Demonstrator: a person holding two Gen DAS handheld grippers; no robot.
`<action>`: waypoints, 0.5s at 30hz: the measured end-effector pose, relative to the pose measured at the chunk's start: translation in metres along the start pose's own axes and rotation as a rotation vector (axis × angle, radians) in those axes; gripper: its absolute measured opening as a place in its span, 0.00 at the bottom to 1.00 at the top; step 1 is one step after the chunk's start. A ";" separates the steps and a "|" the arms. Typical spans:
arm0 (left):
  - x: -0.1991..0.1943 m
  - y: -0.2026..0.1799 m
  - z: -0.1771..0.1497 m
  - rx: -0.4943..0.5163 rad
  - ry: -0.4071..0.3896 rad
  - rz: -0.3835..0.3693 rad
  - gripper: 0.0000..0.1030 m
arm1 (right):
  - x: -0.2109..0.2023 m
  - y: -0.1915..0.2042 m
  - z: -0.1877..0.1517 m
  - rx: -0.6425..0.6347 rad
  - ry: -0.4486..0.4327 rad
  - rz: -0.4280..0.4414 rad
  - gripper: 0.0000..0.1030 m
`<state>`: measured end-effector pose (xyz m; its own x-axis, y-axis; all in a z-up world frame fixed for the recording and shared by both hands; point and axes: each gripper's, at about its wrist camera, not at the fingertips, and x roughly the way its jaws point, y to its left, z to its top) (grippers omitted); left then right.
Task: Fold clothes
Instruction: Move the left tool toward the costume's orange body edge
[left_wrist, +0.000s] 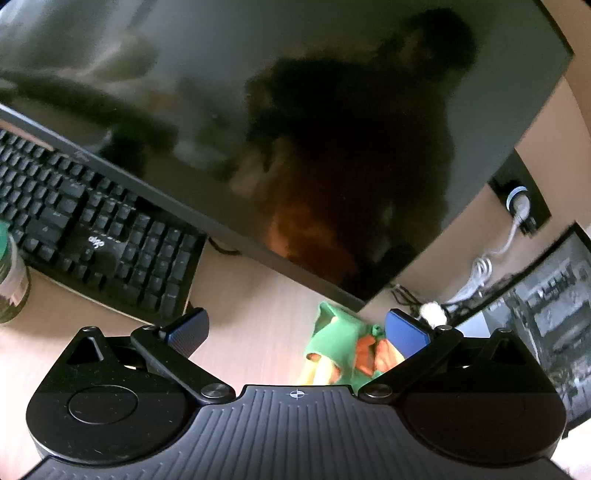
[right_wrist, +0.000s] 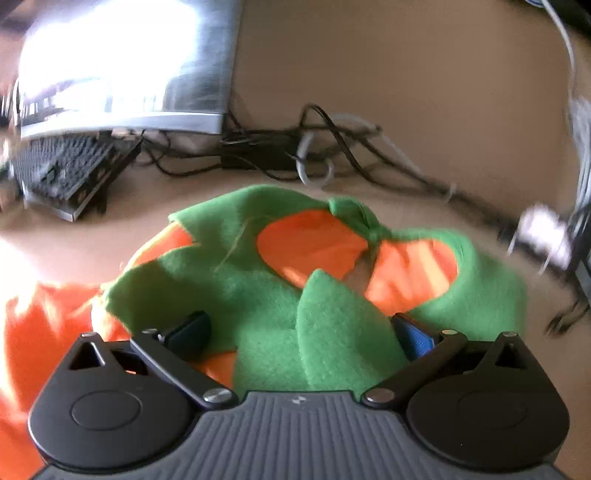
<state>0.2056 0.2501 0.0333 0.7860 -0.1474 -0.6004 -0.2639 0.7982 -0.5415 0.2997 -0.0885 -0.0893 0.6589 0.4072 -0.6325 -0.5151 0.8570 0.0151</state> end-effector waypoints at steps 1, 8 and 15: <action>0.000 0.002 0.001 -0.016 0.000 0.002 1.00 | -0.001 -0.005 -0.001 0.015 -0.003 -0.004 1.00; 0.001 0.017 0.003 -0.090 0.004 0.051 1.00 | -0.008 -0.017 -0.012 0.044 -0.002 -0.069 1.00; 0.006 0.024 0.004 -0.135 0.012 0.059 1.00 | -0.008 -0.017 -0.011 0.044 -0.001 -0.070 1.00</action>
<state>0.2066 0.2707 0.0189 0.7603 -0.1098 -0.6403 -0.3832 0.7202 -0.5784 0.2970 -0.1104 -0.0931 0.6934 0.3459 -0.6322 -0.4429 0.8966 0.0048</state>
